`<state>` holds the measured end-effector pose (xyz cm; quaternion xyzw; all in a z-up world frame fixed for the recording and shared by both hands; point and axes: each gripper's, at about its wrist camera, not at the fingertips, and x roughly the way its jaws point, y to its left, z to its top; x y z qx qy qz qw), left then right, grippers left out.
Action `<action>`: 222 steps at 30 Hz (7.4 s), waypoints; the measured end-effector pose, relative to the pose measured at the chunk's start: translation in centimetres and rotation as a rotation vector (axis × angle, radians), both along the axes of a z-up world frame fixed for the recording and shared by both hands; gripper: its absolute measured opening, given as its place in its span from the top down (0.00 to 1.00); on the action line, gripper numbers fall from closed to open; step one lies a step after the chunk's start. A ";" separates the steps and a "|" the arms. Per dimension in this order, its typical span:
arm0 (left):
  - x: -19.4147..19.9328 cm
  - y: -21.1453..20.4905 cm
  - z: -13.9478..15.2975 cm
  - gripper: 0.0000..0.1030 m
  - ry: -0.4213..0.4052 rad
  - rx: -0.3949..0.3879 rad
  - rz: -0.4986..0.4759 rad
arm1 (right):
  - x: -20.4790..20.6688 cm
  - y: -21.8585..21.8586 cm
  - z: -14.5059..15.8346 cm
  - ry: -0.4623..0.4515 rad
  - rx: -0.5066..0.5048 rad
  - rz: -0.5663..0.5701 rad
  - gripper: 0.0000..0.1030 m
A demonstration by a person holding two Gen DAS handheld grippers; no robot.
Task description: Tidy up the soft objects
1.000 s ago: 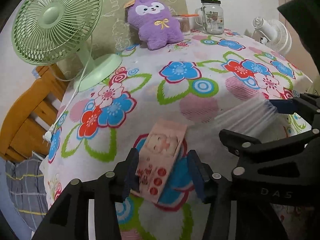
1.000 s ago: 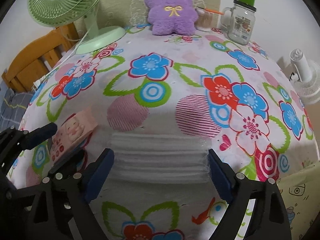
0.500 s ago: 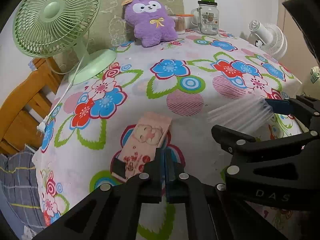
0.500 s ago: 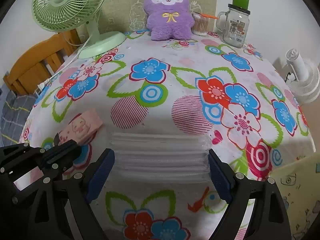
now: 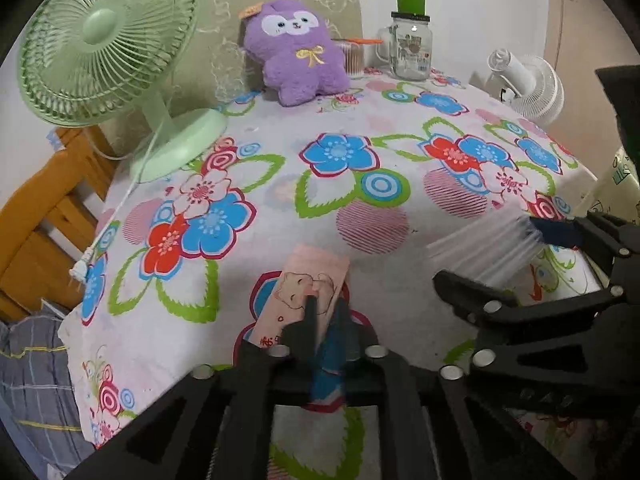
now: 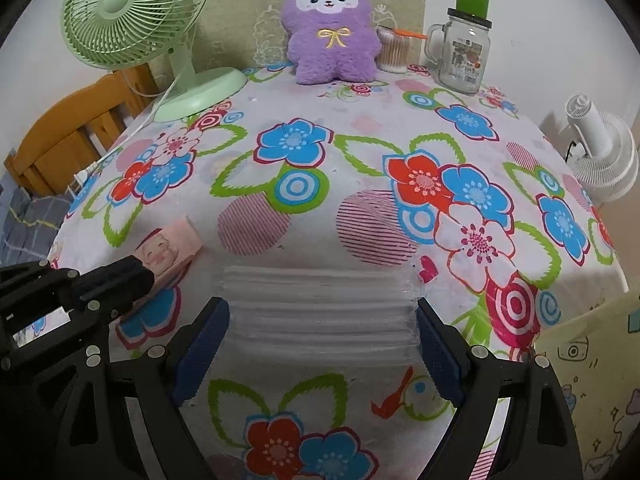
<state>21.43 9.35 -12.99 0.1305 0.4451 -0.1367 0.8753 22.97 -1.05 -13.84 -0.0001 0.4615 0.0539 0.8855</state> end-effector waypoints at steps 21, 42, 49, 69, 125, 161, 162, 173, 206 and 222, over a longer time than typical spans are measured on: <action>1.2 0.5 -1.3 0.60 0.018 0.055 -0.043 | 1.5 0.0 -1.2 0.028 -0.001 0.003 0.12; -4.3 -2.0 1.0 0.64 -0.002 0.035 0.030 | -2.7 -0.6 1.5 -0.023 -0.005 0.037 0.12; -7.0 -3.2 3.4 0.64 -0.048 0.032 0.050 | -5.2 -1.4 3.8 -0.070 -0.004 0.052 0.12; -12.2 -7.5 9.0 0.64 -0.153 -0.015 0.099 | -11.3 -5.9 10.1 -0.213 -0.009 0.051 0.12; -12.7 -22.1 12.9 0.63 -0.221 -0.071 -0.012 | -13.7 -21.7 14.9 -0.328 -0.008 -0.102 0.12; -10.0 -28.5 6.5 0.29 -0.105 -0.068 -0.031 | -11.8 -27.8 8.3 -0.196 0.066 -0.107 0.03; -10.1 -28.4 6.5 0.26 -0.106 -0.064 -0.029 | -11.8 -27.8 8.2 -0.195 0.069 -0.108 0.02; -11.3 -27.9 6.8 0.18 -0.132 -0.041 -0.021 | -11.8 -27.4 7.8 -0.188 0.052 -0.116 0.00; -12.5 -25.5 8.5 0.14 -0.180 -0.029 0.024 | -13.6 -26.0 9.6 -0.257 0.016 -0.120 0.00; -14.8 -21.6 10.5 0.11 -0.223 -0.049 0.049 | -15.8 -23.3 11.3 -0.299 0.012 -0.111 0.00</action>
